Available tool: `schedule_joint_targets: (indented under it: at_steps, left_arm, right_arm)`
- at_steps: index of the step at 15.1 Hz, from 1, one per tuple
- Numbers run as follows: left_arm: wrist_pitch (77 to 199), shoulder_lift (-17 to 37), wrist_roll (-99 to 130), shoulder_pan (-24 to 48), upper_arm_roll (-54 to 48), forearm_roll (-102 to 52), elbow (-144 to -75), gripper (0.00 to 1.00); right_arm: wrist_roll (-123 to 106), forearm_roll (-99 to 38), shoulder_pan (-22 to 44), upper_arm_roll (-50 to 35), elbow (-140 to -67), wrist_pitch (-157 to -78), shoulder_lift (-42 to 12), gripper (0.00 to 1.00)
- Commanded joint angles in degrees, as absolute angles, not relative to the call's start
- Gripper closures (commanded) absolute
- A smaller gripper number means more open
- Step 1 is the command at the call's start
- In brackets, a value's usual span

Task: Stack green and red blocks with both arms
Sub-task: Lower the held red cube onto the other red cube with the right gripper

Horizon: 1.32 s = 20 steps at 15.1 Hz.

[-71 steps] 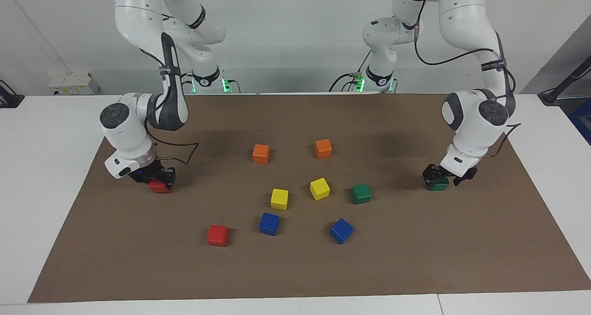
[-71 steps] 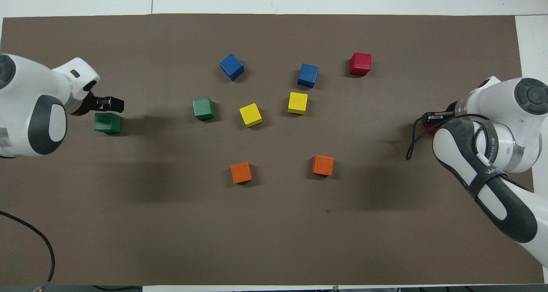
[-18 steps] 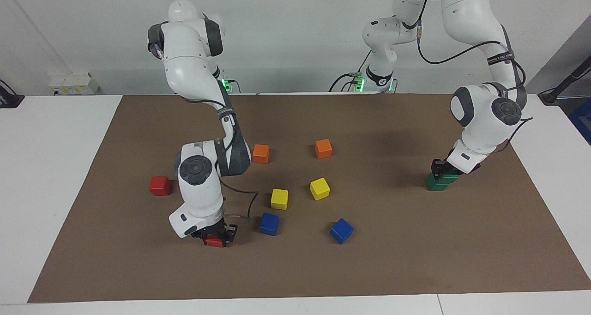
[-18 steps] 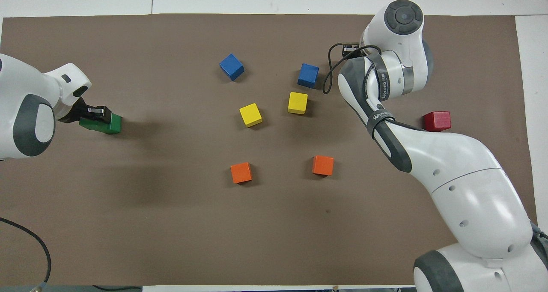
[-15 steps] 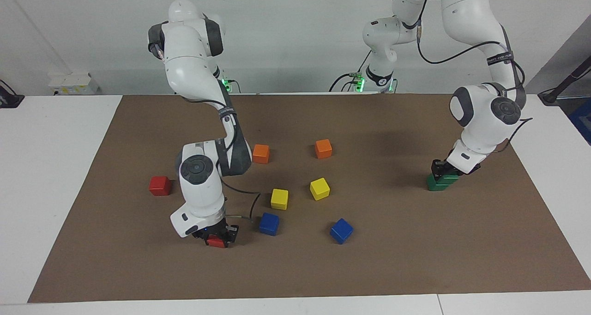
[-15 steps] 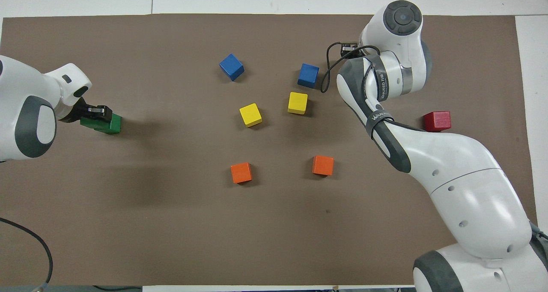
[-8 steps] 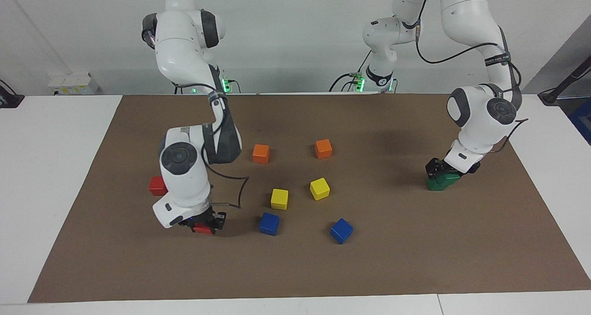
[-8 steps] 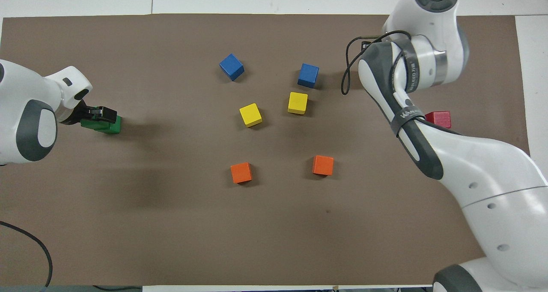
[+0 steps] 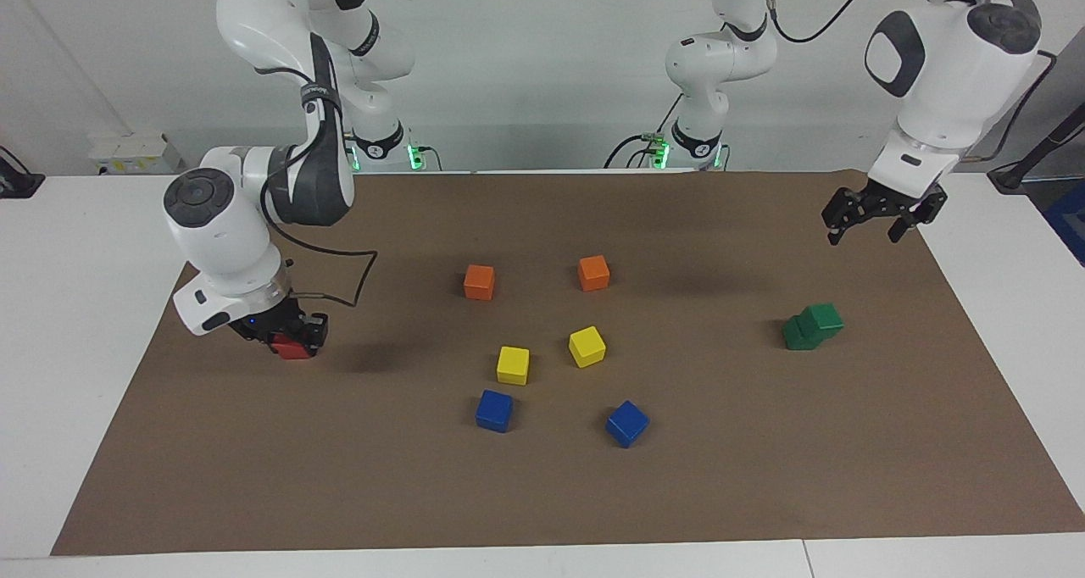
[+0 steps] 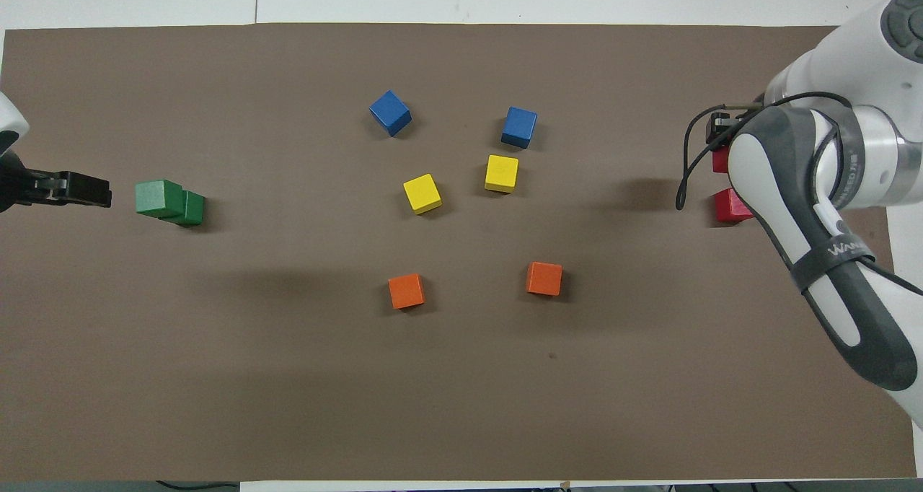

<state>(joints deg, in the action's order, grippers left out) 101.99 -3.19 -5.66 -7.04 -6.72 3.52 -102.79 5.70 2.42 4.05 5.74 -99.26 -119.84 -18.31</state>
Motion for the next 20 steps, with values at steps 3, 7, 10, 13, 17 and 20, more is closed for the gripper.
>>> schedule_joint_targets:
  at_steps: [3,7,10,13,17,20]
  left_arm:
    - [98.35,-5.19,-5.71,-5.28,-6.25,2.55,-104.42,0.00]
    - [96.76,-3.43,-4.49,-3.88,-4.75,-0.35,-99.76,0.00]
    - [100.02,-1.68,-4.13,-2.72,-3.43,-0.18,-97.84,0.00]
    - [97.04,-0.35,-4.04,-0.80,-3.08,-0.26,-95.45,0.00]
    - [95.89,-1.75,-1.49,-0.09,-3.16,0.00,-96.42,0.00]
    - [96.06,-2.28,-1.41,0.09,-3.25,0.00,-96.59,0.00]
  right_arm:
    - [-0.09,2.29,0.00,4.83,-114.25,-132.80,-12.66,1.00]
    - [-1.23,2.29,-0.88,4.83,-115.84,-134.02,-12.13,1.00]
    - [-3.42,2.29,-1.84,4.83,-118.03,-136.48,-11.78,1.00]
    - [-3.60,2.20,-2.02,4.83,-118.21,-137.37,-11.78,1.00]
    - [-1.67,1.41,-1.93,4.83,-118.48,-137.37,-11.78,1.00]
    - [-1.49,1.41,-2.02,4.75,-118.48,-137.37,-11.69,1.00]
